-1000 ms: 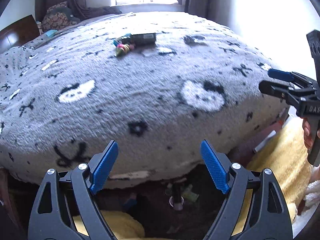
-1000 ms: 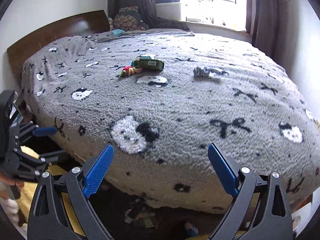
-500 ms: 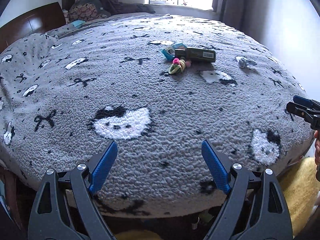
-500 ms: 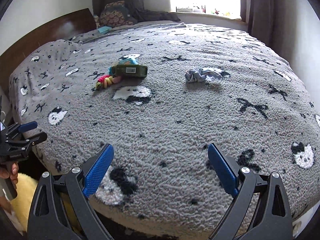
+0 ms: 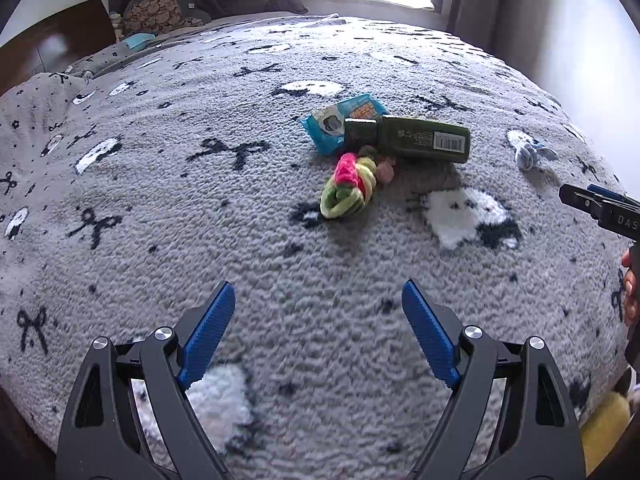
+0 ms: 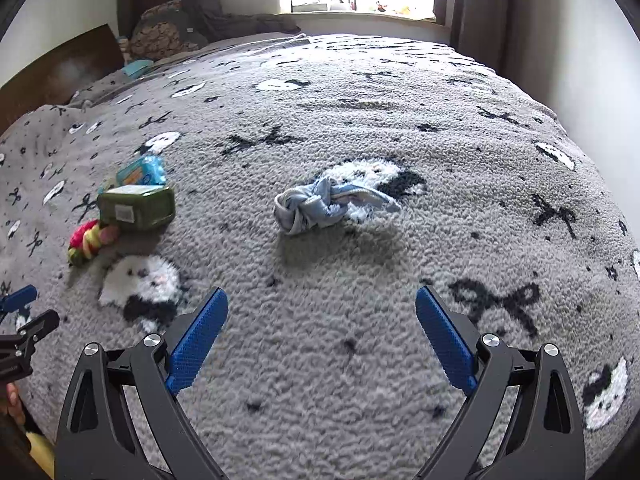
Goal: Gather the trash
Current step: 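Grasp the pink-yellow pipe cleaner with the left gripper while the right grasps the blue cloth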
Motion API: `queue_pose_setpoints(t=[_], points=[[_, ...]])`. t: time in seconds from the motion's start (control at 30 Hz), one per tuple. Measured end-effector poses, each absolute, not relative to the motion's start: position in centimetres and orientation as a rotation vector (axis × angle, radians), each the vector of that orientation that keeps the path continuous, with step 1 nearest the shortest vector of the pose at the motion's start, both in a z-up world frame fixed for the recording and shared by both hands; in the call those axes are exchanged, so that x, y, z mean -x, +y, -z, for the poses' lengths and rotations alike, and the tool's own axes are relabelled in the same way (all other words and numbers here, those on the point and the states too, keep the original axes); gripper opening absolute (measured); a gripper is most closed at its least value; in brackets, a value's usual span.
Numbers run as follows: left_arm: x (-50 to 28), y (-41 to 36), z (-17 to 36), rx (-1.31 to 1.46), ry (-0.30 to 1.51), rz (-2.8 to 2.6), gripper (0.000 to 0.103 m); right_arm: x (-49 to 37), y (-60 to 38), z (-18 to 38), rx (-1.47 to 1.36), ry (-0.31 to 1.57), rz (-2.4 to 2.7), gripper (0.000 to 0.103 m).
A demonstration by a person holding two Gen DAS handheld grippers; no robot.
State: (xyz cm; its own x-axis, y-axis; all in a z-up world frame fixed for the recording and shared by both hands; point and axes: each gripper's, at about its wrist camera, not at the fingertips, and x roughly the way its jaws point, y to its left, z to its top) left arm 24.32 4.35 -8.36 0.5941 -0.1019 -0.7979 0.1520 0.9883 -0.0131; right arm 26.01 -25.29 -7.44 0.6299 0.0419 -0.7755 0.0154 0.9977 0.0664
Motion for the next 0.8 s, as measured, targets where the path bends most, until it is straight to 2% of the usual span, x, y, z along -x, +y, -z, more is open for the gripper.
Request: queue_pose_setpoints(t=[0.27,0.33,0.47,0.5,0.57,0.67,0.8], points=[[-29.4,2.7,9.0,-0.038,0.907,0.136,0.077,-31.9,-24.9,9.0,-0.082,0.906,0.016,0.094],[-30.5,2.5,9.3,-0.023,0.913,0.132,0.068,-32.8,-24.8,9.4,-0.096,0.916,0.021,0.091],[-31.7,2.3,9.5,-0.014,0.919,0.136,0.053,-33.9,-24.5,10.1,-0.093,0.924,0.042,0.067],[-31.8,2.2,9.5,-0.015,0.921,0.144,0.046,-34.0,-24.6,10.1,-0.091,0.924,0.043,0.063],[-31.7,1.9,9.3,-0.025,0.925,0.169,0.034,-33.9,-24.7,10.0,-0.085,0.921,0.037,0.049],[-31.0,1.4,9.0,-0.048,0.928,0.183,0.027,-33.4,-24.6,9.8,-0.045,0.926,0.026,0.039],[-29.5,1.1,8.8,-0.066,0.93,0.197,0.023,-31.4,-24.7,9.2,-0.026,0.922,0.003,0.035]])
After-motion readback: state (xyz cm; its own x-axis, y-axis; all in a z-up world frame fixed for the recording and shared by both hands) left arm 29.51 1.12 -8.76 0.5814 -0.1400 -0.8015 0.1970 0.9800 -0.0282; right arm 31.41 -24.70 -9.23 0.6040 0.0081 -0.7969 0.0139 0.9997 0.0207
